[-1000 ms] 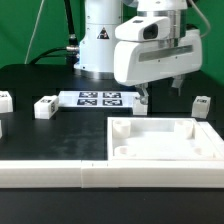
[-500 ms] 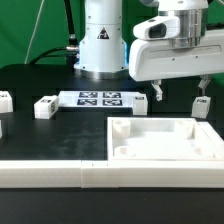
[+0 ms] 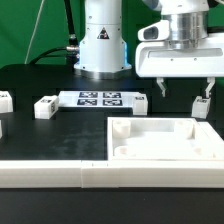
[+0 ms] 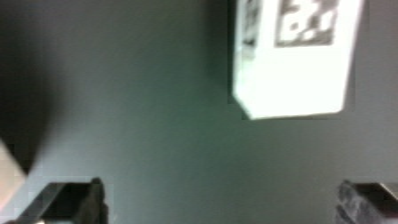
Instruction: Assemble one leg
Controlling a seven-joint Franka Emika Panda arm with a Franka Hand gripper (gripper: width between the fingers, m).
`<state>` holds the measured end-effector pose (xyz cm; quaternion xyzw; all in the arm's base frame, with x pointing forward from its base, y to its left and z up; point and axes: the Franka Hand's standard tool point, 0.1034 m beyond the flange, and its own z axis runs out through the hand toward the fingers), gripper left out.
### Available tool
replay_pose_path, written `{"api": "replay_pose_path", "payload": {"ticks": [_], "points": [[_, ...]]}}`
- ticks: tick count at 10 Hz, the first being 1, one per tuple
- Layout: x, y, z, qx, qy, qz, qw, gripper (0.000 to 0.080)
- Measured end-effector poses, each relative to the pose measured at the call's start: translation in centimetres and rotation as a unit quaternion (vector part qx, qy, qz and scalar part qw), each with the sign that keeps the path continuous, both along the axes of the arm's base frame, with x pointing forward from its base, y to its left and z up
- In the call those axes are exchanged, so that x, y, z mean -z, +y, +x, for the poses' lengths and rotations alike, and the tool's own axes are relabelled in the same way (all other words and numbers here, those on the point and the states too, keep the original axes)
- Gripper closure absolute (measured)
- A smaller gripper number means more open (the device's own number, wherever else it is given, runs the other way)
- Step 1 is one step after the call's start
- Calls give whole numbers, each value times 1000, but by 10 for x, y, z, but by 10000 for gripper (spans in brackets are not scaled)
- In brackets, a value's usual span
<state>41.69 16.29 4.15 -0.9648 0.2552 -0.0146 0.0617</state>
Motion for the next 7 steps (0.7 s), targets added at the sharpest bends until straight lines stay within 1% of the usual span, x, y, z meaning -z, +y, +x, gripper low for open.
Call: {"api": "replay_pose_path", "payload": {"ticks": [1,2,3,4,6,7], "points": [[1,8,-4,51,7,7,999,150],[1,13,-7,64,9,9,998,150],[1,12,-6,67,10,10,998,150],[2,8,-5,52,17,10,998,150],[2,6,-5,45,18,9,999,150],[4,2,-6,31,41,13,999,150]]}}
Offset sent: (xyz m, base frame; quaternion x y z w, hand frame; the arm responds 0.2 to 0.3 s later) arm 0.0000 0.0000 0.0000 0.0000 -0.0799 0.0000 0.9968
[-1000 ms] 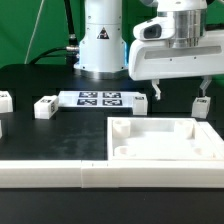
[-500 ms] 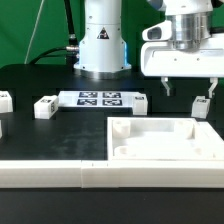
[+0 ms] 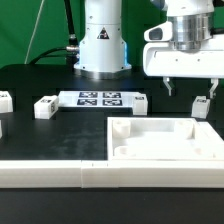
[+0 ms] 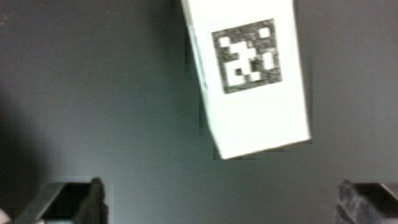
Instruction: Assemble one leg
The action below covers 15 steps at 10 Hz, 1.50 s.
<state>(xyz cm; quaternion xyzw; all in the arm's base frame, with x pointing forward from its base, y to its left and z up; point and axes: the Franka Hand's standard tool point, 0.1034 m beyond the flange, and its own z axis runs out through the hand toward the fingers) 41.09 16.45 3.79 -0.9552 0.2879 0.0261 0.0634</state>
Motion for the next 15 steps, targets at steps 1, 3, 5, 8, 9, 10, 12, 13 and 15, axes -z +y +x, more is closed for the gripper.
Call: {"api": "replay_pose_path", "payload": {"ticks": [1,3,5,8,9,10,12,13,15], "points": [[1,0,-1,-7,22,9,1000,150],[-1,3,1,-33,73,36,996,150],[0,5,3,-57,125,68,988,150],[2,11,-8,-82,231,122,962,150],[4,14,-9,-83,265,137,951,150],[5,16,-12,-86,295,149,940,150],[8,20,-16,-90,366,182,908,150],[14,22,-14,-89,374,185,904,150],[16,27,-16,-92,370,183,906,150]]}}
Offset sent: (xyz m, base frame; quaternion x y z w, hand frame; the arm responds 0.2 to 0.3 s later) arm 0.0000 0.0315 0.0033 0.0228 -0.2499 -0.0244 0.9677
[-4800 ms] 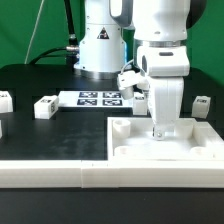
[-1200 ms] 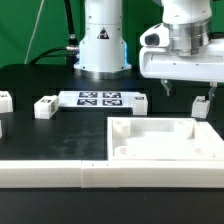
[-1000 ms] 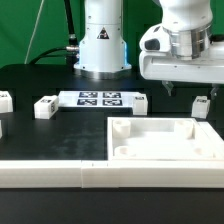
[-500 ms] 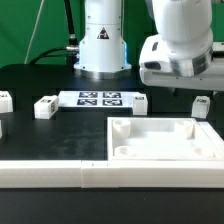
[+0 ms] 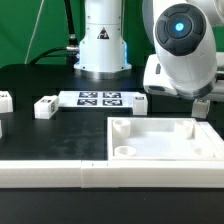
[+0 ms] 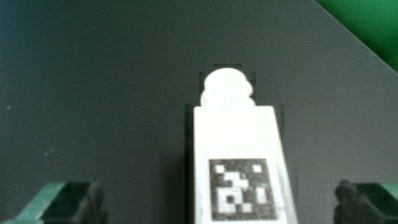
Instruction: Assemble one leg
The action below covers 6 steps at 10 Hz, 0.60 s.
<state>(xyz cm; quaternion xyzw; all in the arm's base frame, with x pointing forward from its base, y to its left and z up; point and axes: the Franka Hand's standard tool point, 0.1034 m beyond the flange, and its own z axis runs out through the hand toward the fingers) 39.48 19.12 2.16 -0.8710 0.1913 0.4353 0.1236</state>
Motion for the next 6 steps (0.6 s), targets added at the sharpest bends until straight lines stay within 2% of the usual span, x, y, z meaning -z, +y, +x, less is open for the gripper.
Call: {"api": "replay_pose_path", "payload": {"ticks": [5,6], "points": [[12,2,-6,0,2,-1,1000,150],[14,1,-4,2,0,-3,1000,180]]}}
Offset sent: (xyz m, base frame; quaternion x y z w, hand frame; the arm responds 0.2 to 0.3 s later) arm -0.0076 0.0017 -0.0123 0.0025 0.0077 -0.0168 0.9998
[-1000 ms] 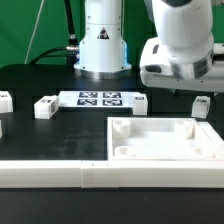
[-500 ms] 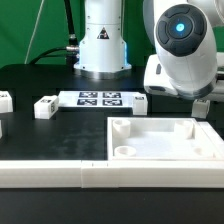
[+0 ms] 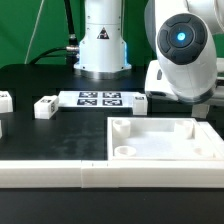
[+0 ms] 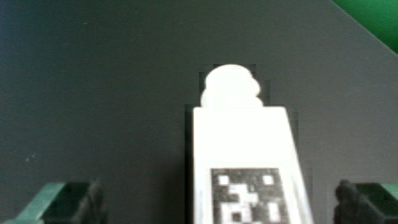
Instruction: Assemble one leg
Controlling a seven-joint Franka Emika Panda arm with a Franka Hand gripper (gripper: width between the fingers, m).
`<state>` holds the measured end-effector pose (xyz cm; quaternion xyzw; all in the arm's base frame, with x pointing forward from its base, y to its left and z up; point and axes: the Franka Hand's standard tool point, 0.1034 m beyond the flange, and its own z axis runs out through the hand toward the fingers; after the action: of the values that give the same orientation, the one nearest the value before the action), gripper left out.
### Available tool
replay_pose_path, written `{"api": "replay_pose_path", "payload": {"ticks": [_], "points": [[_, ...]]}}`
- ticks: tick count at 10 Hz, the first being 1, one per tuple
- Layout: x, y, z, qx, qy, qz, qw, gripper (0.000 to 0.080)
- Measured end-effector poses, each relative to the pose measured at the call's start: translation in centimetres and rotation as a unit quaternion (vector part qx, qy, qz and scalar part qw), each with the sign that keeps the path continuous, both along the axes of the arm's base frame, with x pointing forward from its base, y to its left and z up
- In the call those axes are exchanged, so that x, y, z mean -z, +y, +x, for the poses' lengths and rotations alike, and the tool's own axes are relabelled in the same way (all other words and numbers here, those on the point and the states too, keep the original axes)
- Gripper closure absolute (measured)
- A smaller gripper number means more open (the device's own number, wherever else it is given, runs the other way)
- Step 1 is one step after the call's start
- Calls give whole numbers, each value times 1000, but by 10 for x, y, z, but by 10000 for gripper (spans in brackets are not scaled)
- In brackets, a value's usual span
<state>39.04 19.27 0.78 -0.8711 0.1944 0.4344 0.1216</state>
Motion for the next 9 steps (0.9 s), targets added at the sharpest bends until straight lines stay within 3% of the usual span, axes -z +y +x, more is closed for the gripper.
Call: {"api": "replay_pose_path", "payload": {"ticks": [1,3,9], "points": [[0,0,0,1,0,-1,1000,180],[0,0,0,1,0,-1,1000,513],[0,0,0,1,0,-1,1000,512]]}}
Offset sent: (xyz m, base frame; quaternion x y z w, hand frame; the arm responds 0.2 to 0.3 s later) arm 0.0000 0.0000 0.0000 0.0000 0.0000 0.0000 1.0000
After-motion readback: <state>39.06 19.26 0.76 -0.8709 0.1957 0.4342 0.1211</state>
